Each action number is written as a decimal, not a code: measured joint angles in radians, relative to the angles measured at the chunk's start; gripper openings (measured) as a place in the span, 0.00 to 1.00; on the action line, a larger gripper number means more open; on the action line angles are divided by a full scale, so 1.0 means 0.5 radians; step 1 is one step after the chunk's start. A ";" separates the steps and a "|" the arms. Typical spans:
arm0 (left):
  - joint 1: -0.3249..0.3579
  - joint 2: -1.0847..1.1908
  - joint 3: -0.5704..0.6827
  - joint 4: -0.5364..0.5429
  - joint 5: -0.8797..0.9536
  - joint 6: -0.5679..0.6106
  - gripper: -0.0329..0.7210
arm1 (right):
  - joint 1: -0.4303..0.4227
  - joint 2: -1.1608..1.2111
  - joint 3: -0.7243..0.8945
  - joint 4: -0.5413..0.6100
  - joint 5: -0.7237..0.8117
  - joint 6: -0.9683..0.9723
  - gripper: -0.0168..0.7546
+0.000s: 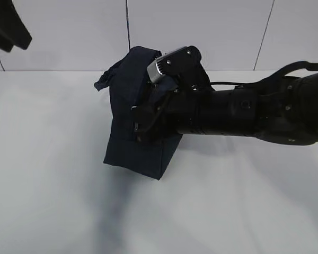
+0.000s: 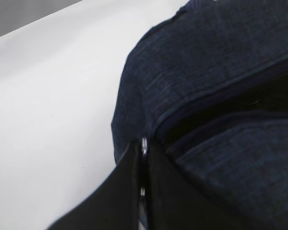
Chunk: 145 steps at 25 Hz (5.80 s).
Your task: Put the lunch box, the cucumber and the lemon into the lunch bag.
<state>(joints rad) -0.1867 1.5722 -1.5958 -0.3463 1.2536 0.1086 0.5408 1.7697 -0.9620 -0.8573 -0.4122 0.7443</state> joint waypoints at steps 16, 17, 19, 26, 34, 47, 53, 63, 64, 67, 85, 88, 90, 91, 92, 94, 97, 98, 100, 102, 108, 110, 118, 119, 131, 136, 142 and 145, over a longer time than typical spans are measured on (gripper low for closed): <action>0.000 0.000 0.568 -0.066 -0.260 0.466 0.36 | 0.003 0.000 -0.299 -0.095 0.242 0.000 0.02; 0.000 0.000 0.610 -0.099 -0.318 0.512 0.36 | 0.003 0.000 -0.301 -0.095 0.245 0.000 0.02; 0.000 0.000 0.691 -0.160 -0.464 0.636 0.36 | 0.003 -0.003 -0.306 -0.095 0.246 0.000 0.02; 0.000 0.004 0.945 -0.518 -0.845 1.194 0.36 | 0.003 -0.012 -0.315 -0.099 0.259 0.033 0.02; -0.093 0.136 0.968 -0.756 -0.925 1.476 0.39 | 0.003 -0.020 -0.342 -0.102 0.271 0.119 0.02; -0.279 0.287 0.968 -0.944 -1.192 1.639 0.48 | 0.003 -0.020 -0.388 -0.102 0.317 0.190 0.02; -0.362 0.325 0.968 -1.053 -1.395 1.775 0.48 | 0.003 -0.020 -0.408 -0.102 0.336 0.209 0.02; -0.377 0.403 0.968 -1.085 -1.467 1.791 0.05 | 0.003 -0.020 -0.443 -0.102 0.475 0.212 0.02; -0.377 0.403 0.968 -1.085 -1.467 1.791 0.05 | 0.003 -0.020 -0.459 -0.099 0.489 0.212 0.02; -0.377 0.403 0.968 -1.089 -1.467 1.791 0.05 | 0.003 -0.020 -0.506 -0.099 0.533 0.212 0.02; -0.377 0.403 0.968 -1.096 -1.379 1.792 0.04 | -0.020 0.080 -0.767 -0.110 0.824 0.213 0.02; -0.377 0.403 0.968 -1.096 -1.359 1.792 0.04 | -0.028 0.121 -0.829 -0.141 0.857 0.213 0.02; -0.377 0.406 0.968 -1.096 -1.351 1.792 0.04 | -0.041 0.155 -0.868 -0.154 0.881 0.213 0.02; -0.377 0.406 0.968 -1.096 -1.347 1.792 0.04 | -0.045 0.167 -0.888 -0.154 0.892 0.213 0.02; -0.377 0.406 0.968 -1.096 -1.344 1.792 0.04 | -0.053 0.178 -0.899 -0.162 0.898 0.213 0.02; -0.377 0.406 0.968 -1.096 -1.344 1.792 0.04 | -0.072 0.200 -0.930 -0.186 0.918 0.213 0.02; -0.377 0.406 0.968 -1.096 -1.339 1.795 0.04 | -0.107 0.227 -0.978 -0.222 0.936 0.213 0.02; -0.377 0.406 0.968 -1.096 -1.338 1.795 0.04 | -0.123 0.232 -0.992 -0.225 0.940 0.213 0.02; -0.380 0.406 0.968 -1.096 -1.335 1.795 0.04 | -0.161 0.253 -1.028 -0.230 0.950 0.213 0.02; -0.380 0.406 0.968 -1.096 -1.335 1.795 0.04 | -0.192 0.274 -1.053 -0.232 0.960 0.213 0.02; -0.380 0.406 0.968 -1.096 -1.331 1.795 0.04 | -0.218 0.368 -1.153 -0.242 0.967 0.216 0.02; -0.380 0.406 0.968 -1.096 -1.331 1.795 0.04 | -0.222 0.420 -1.203 -0.249 0.967 0.216 0.02; -0.380 0.406 0.968 -1.092 -1.318 1.795 0.04 | -0.285 0.606 -1.411 -0.274 0.989 0.216 0.02; -0.380 0.406 0.968 -1.092 -1.317 1.795 0.04 | -0.295 0.624 -1.428 -0.289 0.989 0.216 0.02; -0.380 0.406 0.961 -1.138 -1.192 1.767 0.05 | -0.353 0.717 -1.492 -0.319 0.985 0.243 0.02; -0.339 0.342 0.853 -1.119 -1.029 1.590 0.20 | -0.353 0.717 -1.495 -0.319 0.985 0.332 0.02; -0.289 0.290 0.583 -0.882 -0.841 1.232 0.36 | -0.355 0.717 -1.500 -0.324 0.975 0.413 0.02; -0.288 0.290 0.467 -0.816 -0.815 1.161 0.37 | -0.355 0.717 -1.500 -0.324 0.948 0.443 0.02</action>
<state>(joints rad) -0.3306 1.7173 -1.3622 -0.7542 0.8461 0.6893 0.3635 2.1282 -1.7118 -1.0191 0.0620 0.9660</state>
